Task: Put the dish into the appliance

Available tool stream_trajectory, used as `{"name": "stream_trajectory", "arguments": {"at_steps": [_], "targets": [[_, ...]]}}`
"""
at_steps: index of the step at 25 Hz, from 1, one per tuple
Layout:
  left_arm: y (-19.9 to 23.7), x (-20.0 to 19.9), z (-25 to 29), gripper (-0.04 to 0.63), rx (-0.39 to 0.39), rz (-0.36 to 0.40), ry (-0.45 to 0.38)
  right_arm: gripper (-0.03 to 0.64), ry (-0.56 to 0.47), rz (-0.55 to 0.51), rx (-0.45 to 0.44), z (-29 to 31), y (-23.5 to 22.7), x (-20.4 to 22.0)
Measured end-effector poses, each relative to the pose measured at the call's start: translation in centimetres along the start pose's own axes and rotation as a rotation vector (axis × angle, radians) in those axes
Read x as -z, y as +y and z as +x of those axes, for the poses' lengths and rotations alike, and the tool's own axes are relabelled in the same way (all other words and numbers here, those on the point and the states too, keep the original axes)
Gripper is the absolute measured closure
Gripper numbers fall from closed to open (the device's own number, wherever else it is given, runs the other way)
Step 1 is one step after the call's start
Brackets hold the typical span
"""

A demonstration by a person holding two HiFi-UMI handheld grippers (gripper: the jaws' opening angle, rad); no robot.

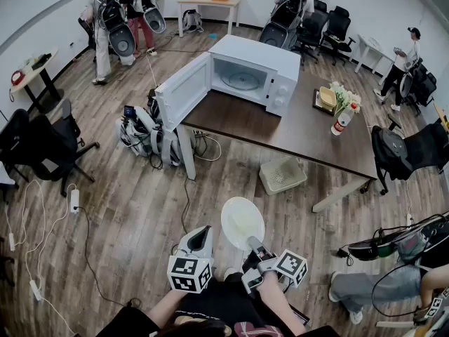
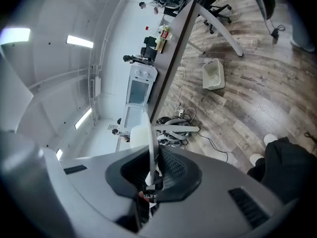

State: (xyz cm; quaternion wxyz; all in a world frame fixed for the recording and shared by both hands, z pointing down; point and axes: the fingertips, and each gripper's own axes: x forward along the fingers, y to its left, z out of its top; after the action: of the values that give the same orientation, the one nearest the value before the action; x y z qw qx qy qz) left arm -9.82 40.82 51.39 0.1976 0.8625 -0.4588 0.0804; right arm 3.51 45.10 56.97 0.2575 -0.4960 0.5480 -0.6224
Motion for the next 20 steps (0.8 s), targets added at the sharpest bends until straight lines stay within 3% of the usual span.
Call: {"name": "stream_trajectory", "arguments": {"at_steps": [8,20], "targets": [[0.4,-0.5,-0.2,0.594,0.016,0.011,-0.006,0.572,-0.005,-0.036,0.003,0.8,0.9,0.1],[1.9,-0.8,1.5,0.593,0.053,0.023,0.018,0.568,-0.05,0.006,-0.031,3.4,1.7,-1.1]]}}
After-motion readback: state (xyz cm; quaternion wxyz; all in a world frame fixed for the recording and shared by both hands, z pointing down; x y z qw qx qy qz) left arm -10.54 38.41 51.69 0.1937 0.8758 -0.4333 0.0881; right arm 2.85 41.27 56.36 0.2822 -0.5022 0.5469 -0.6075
